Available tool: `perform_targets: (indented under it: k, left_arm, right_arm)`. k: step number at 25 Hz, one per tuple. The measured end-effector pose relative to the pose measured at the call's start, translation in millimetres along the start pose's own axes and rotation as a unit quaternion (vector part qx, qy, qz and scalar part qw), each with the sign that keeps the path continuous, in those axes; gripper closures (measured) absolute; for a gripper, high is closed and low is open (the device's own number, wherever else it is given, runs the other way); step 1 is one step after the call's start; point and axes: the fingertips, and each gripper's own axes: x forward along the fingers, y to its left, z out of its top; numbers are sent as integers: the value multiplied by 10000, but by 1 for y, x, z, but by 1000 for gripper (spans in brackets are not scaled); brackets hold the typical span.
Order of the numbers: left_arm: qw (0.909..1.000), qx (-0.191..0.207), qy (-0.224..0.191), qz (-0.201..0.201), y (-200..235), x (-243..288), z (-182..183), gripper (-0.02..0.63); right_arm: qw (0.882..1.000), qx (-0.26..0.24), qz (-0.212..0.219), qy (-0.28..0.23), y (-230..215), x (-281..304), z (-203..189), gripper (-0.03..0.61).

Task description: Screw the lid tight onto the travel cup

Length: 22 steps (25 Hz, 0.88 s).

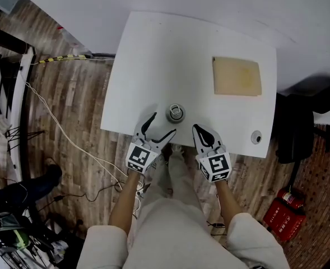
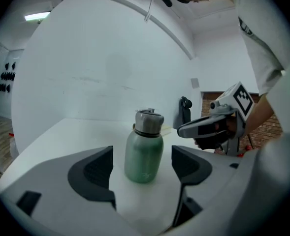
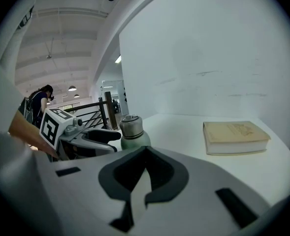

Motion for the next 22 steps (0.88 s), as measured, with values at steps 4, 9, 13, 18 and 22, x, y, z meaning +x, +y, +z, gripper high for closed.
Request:
perform_targets:
  k: [4, 9, 13, 18, 22]
  left_arm:
    - [9999, 100, 49, -95, -3, 16, -3, 267]
    - [9994, 277, 114, -161, -7, 29, -3, 267]
    - [9985, 447, 228, -208, -9, 39, -7, 267]
    - [9985, 449, 213, -218, -8, 46, -8, 268]
    - [9988, 427, 197, -136, -4, 48, -10, 271]
  right_arm:
    - [10000, 18, 8, -6, -4, -1, -2, 580]
    - [10000, 5, 49, -35, -5, -2, 0, 580]
    - [9998, 0, 127, -128, -6, -1, 4, 580]
    - [9995, -40, 236, -224, -4, -1, 6, 580]
    - [9984, -22, 469, -325, 0, -1, 5, 559]
